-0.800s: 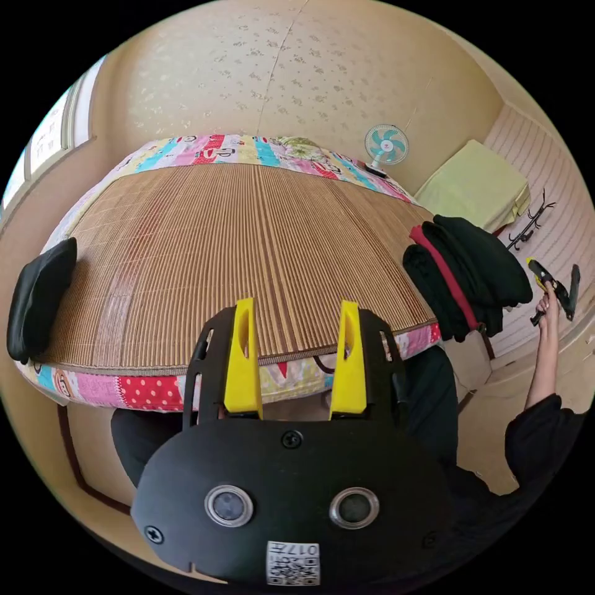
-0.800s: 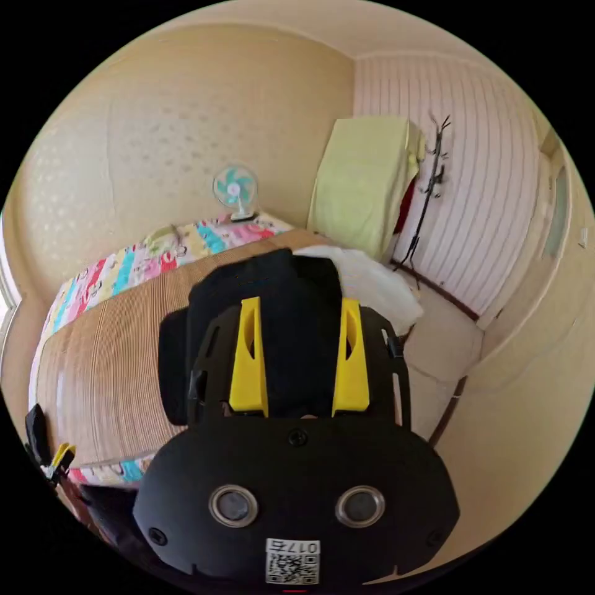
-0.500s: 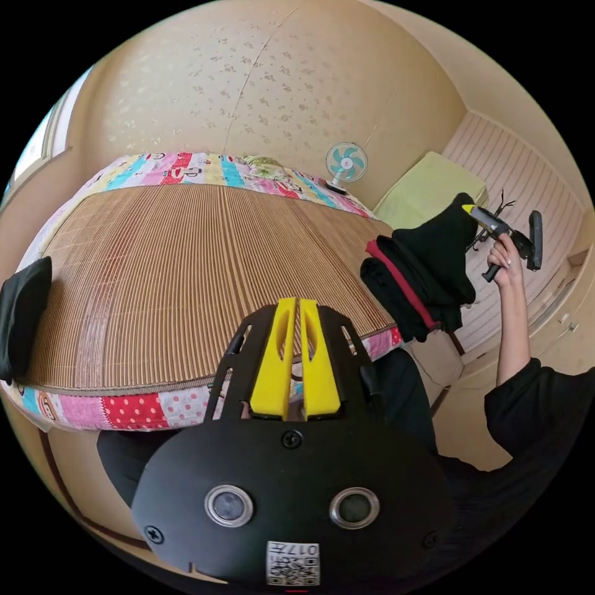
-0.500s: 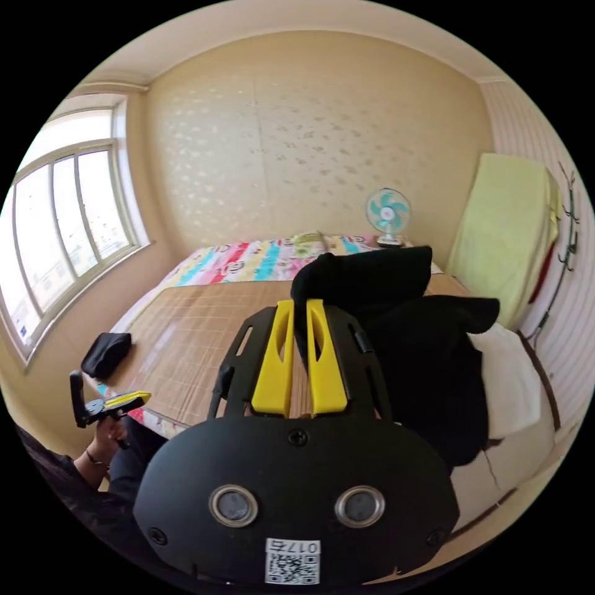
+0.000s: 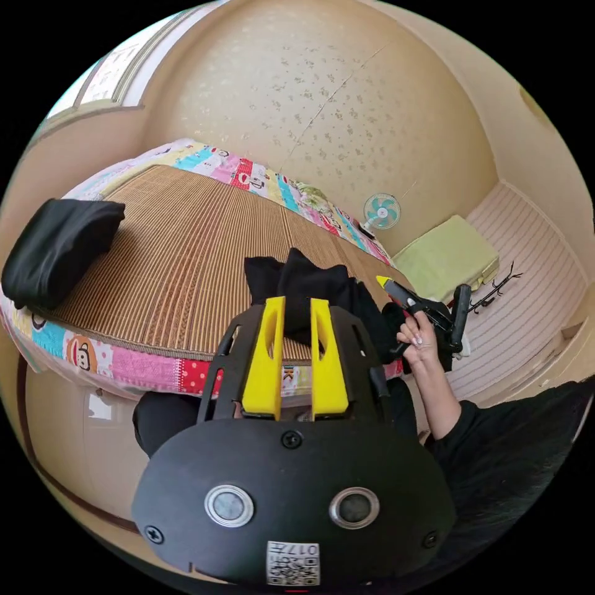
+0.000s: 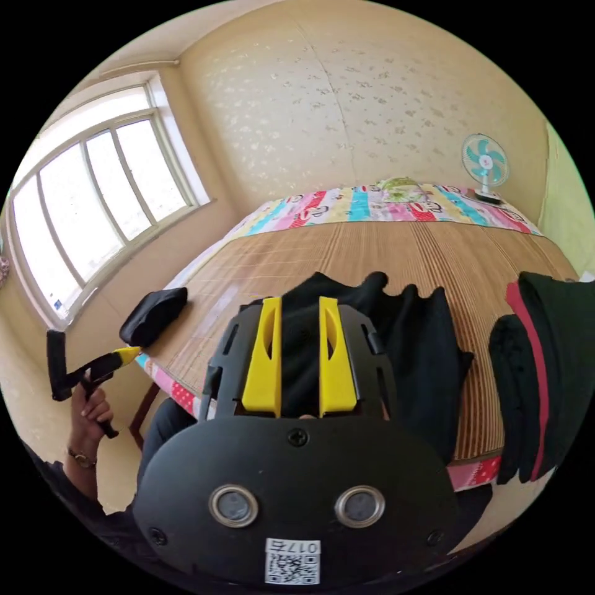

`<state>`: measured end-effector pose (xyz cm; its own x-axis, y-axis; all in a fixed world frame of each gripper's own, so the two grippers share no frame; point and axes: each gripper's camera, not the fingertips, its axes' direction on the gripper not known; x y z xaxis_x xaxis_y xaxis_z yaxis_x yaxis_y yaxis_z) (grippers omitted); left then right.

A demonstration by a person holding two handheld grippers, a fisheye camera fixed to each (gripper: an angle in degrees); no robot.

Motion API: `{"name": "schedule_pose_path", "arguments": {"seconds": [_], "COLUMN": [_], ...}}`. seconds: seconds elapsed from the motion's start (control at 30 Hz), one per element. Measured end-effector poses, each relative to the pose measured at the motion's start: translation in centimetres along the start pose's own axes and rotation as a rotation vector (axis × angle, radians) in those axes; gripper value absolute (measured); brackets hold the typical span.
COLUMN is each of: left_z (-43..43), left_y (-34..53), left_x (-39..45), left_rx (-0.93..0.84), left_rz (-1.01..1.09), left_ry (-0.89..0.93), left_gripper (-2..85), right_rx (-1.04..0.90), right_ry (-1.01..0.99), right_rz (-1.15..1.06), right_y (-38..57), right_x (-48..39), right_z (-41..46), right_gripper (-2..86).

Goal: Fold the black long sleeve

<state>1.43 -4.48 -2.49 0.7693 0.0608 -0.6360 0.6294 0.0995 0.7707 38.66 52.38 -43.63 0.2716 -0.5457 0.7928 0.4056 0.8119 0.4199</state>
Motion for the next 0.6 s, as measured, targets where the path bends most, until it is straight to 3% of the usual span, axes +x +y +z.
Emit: {"name": "schedule_pose_path", "arguments": {"seconds": [0.13,0.2,0.23,0.33,0.43,0.5,0.6], "left_z": [2.7,4.2,5.1,5.3,3.5,2.5,2.4], "left_y": [-1.8,-2.6,-3.2,-4.1,-4.3,-4.6,-6.2], "left_x": [-1.3,-0.7,-0.1,1.2,1.3,0.9,0.4], "left_rx": [-0.064,-0.083,-0.103,-0.095,-0.028,-0.006,-0.042], "left_rz": [-0.049,-0.042,-0.034,-0.007,0.003,-0.005,0.012], "left_ry": [0.068,0.109,0.119,0.096,0.075,0.065,0.067], "left_gripper": [9.8,9.5,9.1,7.0,5.2,5.1,5.5], "right_rx": [-0.152,-0.442,-0.477,-0.340,-0.182,-0.268,-0.337], "right_ry": [0.168,0.138,0.093,-0.010,-0.302,-0.602,-0.849], "right_rz": [0.055,0.080,0.086,0.037,-0.114,-0.260,-0.332], "right_y": [-2.9,-2.4,-2.0,-3.7,-2.3,1.7,7.0], "right_x": [6.3,10.0,10.6,10.2,7.0,4.7,4.9], "right_z": [5.6,12.7,13.7,8.4,-1.4,-5.5,-7.9], "right_gripper": [11.5,8.6,7.4,4.8,4.4,4.6,4.7]}}
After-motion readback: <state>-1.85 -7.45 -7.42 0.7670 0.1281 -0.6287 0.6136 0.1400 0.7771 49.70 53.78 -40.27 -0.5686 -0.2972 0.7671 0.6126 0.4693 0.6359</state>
